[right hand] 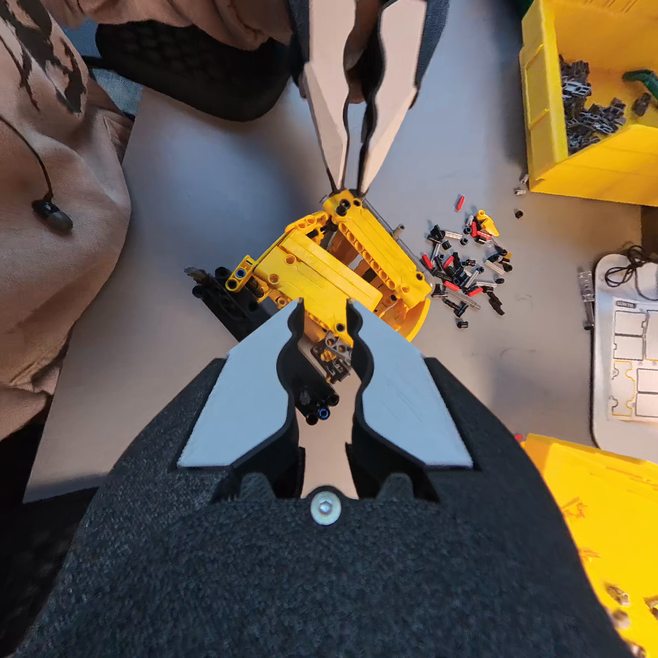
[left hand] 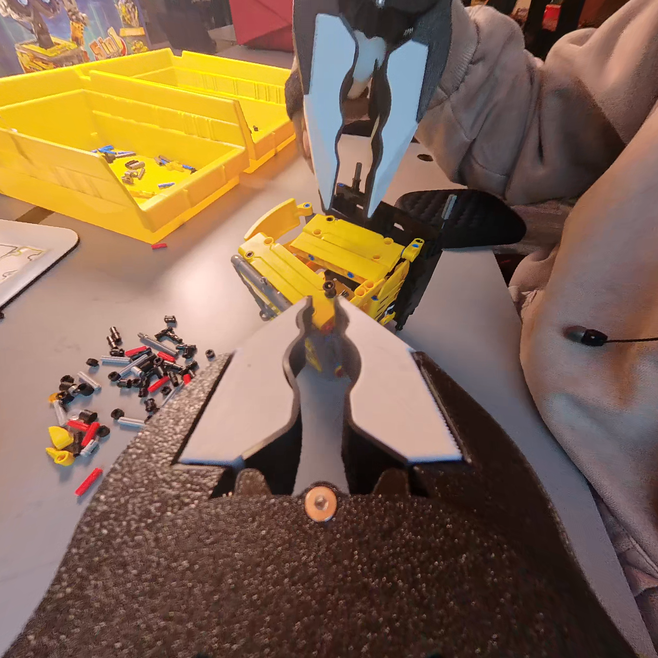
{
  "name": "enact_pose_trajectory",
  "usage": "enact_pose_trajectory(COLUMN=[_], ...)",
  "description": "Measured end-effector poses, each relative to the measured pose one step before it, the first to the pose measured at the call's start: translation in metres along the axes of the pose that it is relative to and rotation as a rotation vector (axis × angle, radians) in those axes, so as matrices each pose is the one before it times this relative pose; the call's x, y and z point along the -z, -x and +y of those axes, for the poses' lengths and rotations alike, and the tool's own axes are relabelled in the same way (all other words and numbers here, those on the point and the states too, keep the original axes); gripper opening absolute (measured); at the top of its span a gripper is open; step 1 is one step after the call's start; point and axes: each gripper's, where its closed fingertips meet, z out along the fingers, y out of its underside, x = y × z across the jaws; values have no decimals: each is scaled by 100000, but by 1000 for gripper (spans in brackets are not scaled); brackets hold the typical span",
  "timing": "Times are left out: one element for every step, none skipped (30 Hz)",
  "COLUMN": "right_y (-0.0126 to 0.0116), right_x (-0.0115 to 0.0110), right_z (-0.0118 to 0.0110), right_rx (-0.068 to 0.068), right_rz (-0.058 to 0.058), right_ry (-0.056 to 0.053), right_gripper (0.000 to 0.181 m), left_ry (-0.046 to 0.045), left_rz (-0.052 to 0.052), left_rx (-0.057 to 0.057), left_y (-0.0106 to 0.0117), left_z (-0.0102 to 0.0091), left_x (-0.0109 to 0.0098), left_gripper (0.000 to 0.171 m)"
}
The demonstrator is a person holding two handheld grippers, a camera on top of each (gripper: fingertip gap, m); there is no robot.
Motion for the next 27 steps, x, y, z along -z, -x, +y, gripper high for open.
enact_pose_trajectory(right_y=[122,35,15,103,134,-4,-103,-111,-210,-186,2,-35,-74,13,-13,-53,55,24,36,-1,-42,-195,-35,291,346,176,62], right_x=[-197,-164,-122,-89,-105,-118,-131,-173,-201,-268,-322,-293,-213,-42,73,57,19,51,61,69,112,212,231,109,-40,-43,38], right_z=[235,298,58,-7,34,49,29,17,-46,-81,-71,-102,-83,-51,4,6,33,50,78,117,209,259,75,9,-47,4,75], right_rx=[2894,2305,1398,788,999,1398,1259,642,334,330,219,-61,-587,-1318,-763,283,-91,-702,-646,-760,-2222,-3966,-915,-189,-1364,-1465,-706], right_rz=[-1831,-1775,-2156,-3059,-3260,-2579,-2324,-2720,-2310,-2199,-2828,-2124,-1297,-1333,-308,812,581,899,966,1268,1439,1840,1372,-384,-1097,-246,378], right_ry=[3783,4071,2539,2105,2247,2324,2166,1942,1612,1344,1344,937,739,598,683,586,345,354,339,493,1186,1624,244,-242,-34,486,721], right_gripper=[24,28,31,35,40,46,51,58,60,60,62,62,60,60,59,59,59,58,58,58,57,56,52,50,49,49,49], left_ry=[-1379,-522,687,1641,1972,2070,2404,2537,1923,729,435,404,53,37,154,354,417,362,314,251,259,151,-270,-215,207,312,166], left_rz=[688,891,1037,618,418,155,-340,-567,-1664,-2996,-1349,188,431,310,120,-43,-25,-431,-489,-813,-1301,-1391,-301,1528,638,-520,-482], left_rx=[846,993,886,647,209,-58,-27,-250,-587,-628,-510,391,984,1101,877,582,354,258,205,616,853,1074,995,695,-62,-609,63], left_y=[-18,-35,-68,-25,-46,-31,11,9,132,327,156,-16,-19,13,27,22,-8,20,32,96,207,286,173,-162,-174,-56,-8], left_z=[-151,44,289,458,506,497,502,455,293,76,18,42,20,14,-1,-24,-12,-19,-17,-35,-10,28,14,6,30,25,-40], left_x=[137,52,-63,-225,-373,-483,-545,-513,-374,-173,1,75,73,49,12,1,-21,-30,-38,-27,15,22,24,22,-56,-90,-43], left_gripper=[22,33,42,51,56,60,62,62,59,51,45,44,44,44,44,44,44,43,43,43,40,37,35,34,34,34,34])
